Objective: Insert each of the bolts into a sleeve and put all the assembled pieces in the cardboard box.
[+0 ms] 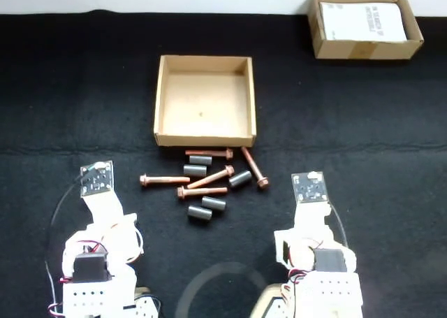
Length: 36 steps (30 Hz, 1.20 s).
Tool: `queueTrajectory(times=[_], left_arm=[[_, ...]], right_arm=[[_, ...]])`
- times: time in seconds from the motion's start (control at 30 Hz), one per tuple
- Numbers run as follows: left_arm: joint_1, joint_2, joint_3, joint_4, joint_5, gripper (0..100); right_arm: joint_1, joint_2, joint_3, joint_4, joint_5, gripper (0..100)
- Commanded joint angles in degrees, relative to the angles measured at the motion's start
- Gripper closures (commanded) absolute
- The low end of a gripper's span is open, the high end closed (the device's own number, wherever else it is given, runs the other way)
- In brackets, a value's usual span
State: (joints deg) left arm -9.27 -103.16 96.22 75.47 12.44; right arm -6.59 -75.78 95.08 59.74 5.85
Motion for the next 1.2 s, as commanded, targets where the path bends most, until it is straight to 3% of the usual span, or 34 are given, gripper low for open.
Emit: queueTrajectory(times=[0.0,0.9,1.17], left_arm=[[0.3,-0.4,0.9,0.2,-0.1,99],[0.5,-0.7,0.5,-0.1,-0.3,99],[0.3,-0.7,-9.6,-5.8,-0.3,99]], right_arm=[[0.8,0.0,2.3,0.1,0.5,99.1],[0.8,0.0,2.3,0.1,0.5,99.1],[0.8,0.0,2.3,0.1,0.5,99.1]])
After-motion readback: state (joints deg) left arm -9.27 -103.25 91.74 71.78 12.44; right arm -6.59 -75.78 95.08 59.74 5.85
